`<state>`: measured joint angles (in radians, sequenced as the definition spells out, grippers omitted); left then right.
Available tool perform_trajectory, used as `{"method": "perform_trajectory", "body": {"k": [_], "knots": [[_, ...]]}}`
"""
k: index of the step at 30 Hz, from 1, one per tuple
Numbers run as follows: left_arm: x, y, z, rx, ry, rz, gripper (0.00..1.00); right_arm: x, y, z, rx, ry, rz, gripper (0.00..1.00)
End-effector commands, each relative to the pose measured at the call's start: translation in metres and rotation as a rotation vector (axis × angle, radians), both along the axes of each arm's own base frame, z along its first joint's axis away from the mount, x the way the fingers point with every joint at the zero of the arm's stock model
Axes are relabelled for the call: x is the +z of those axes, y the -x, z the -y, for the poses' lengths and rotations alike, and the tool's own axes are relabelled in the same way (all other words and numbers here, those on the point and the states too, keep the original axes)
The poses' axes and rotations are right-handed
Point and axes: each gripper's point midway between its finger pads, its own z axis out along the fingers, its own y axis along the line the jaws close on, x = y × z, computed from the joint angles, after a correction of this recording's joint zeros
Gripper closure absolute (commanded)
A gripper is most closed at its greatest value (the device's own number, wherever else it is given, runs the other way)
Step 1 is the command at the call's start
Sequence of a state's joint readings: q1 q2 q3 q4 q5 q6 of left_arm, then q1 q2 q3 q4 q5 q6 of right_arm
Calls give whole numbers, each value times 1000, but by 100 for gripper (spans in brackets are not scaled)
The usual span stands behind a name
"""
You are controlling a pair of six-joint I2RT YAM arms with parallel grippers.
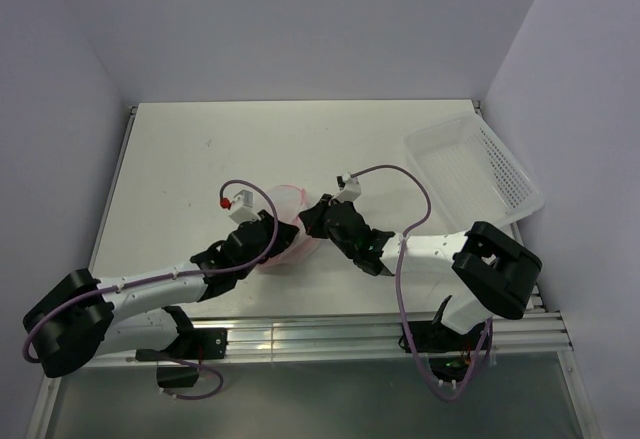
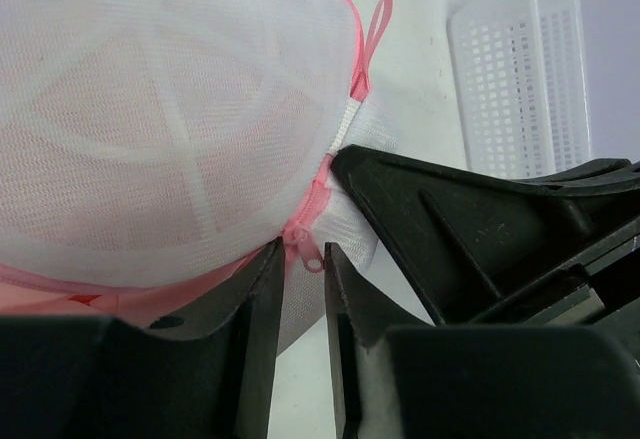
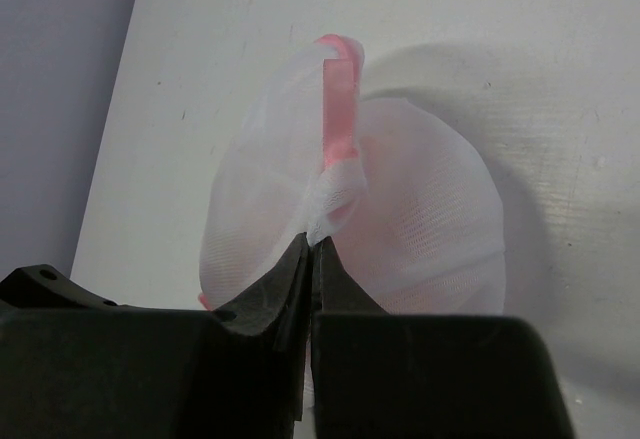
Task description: Place the bra in the laundry bag and zip it closed
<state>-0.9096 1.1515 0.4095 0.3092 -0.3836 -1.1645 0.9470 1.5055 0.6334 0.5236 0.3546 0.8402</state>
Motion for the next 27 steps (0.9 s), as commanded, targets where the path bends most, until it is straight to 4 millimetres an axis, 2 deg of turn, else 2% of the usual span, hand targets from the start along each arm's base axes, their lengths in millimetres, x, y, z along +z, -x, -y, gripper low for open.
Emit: {"method": "perform_trajectory", "body": {"k": [1, 8, 12, 14, 21, 26, 27], "knots": [[16, -3, 10, -16, 52, 44, 72, 21, 0, -3, -6, -55, 46, 100], [23, -6, 7, 0, 55, 69, 83, 21, 2, -6, 8, -60, 45, 100], [25, -6, 7, 0, 46, 75, 97, 21, 2, -6, 11, -61, 45, 100], [27, -6, 5, 4, 42, 78, 100, 20, 3, -5, 7, -56, 45, 100], [29, 0, 1, -14, 40, 83, 100, 22, 1, -2, 2, -46, 55, 100], [28, 12, -6, -42, 33, 71, 100, 40, -10, 1, 2, -83, 83, 100], [22, 15, -9, -48, 28, 58, 100, 42, -10, -1, 12, -95, 82, 100]]}}
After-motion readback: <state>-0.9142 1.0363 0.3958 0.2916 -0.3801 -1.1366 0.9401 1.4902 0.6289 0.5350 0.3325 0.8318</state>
